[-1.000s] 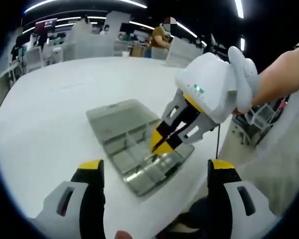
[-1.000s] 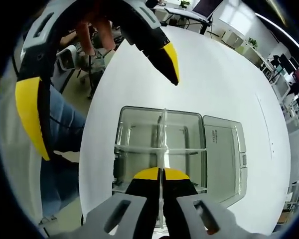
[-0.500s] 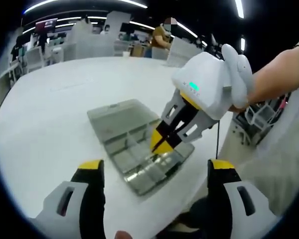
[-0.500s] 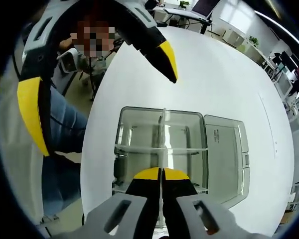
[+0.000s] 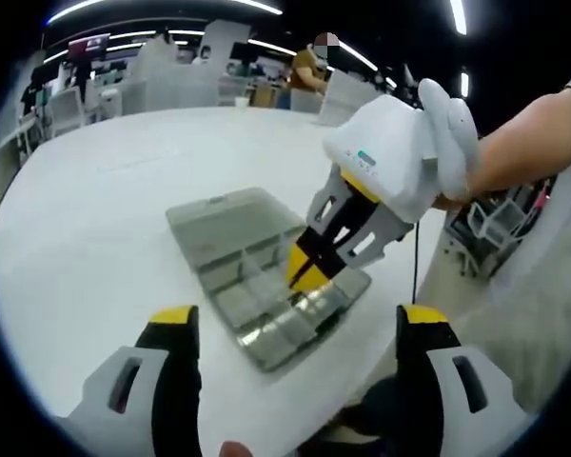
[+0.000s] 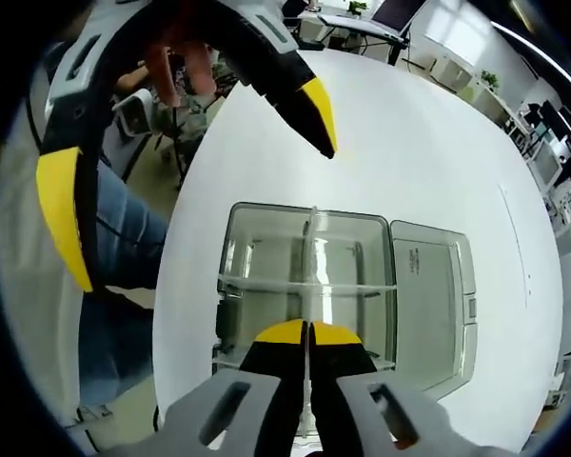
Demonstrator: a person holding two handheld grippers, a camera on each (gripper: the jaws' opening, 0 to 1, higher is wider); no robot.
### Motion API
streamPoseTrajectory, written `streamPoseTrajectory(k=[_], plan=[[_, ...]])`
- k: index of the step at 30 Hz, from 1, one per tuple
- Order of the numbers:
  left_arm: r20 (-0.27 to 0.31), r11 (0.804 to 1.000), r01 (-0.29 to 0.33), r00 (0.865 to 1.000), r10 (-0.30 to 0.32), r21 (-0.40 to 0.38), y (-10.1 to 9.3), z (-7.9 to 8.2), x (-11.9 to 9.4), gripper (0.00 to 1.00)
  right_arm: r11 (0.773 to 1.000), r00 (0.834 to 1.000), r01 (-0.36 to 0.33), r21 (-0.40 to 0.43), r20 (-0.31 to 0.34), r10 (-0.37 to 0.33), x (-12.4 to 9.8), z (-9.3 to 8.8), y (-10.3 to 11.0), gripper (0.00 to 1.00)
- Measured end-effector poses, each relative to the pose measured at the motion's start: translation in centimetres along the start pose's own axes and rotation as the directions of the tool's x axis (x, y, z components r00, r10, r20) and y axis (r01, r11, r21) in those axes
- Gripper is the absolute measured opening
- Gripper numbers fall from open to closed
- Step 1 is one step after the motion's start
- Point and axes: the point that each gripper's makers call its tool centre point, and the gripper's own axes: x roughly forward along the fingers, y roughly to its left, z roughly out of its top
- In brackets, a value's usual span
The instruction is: Insert the divider into the dual guide fixture by aligning both edges with the guide slots and pushing it downward to the bottom, including one-sided entry, uneven engagement, binding, and posture correction.
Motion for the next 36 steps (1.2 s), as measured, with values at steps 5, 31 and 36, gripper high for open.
streamPoseTrajectory(k=[5,31,36], plan=[[0.0,1.0,0.0,1.0,0.0,0.003,-0.01,0.11,0.02,0.82,1.0,1.0,0.001,0.008,0.002,-0.001,-0.04,0.06,0.09,0.0],[-0.005,1.0,0.006,1.0,-0.006,0.012,-0.41,0.36,0.17,0.82,1.0,1.0,-0.003,-0.011,0.005,0.003,-0.05,0.17,0.0,0.0],[-0.01,1.0,0.007,1.0,-0.007,0.015,-0.37,0.23,0.2,0.82,1.0,1.0,-0.002,-0.01,0.006,0.002,-0.07,0.08,0.05,0.0]])
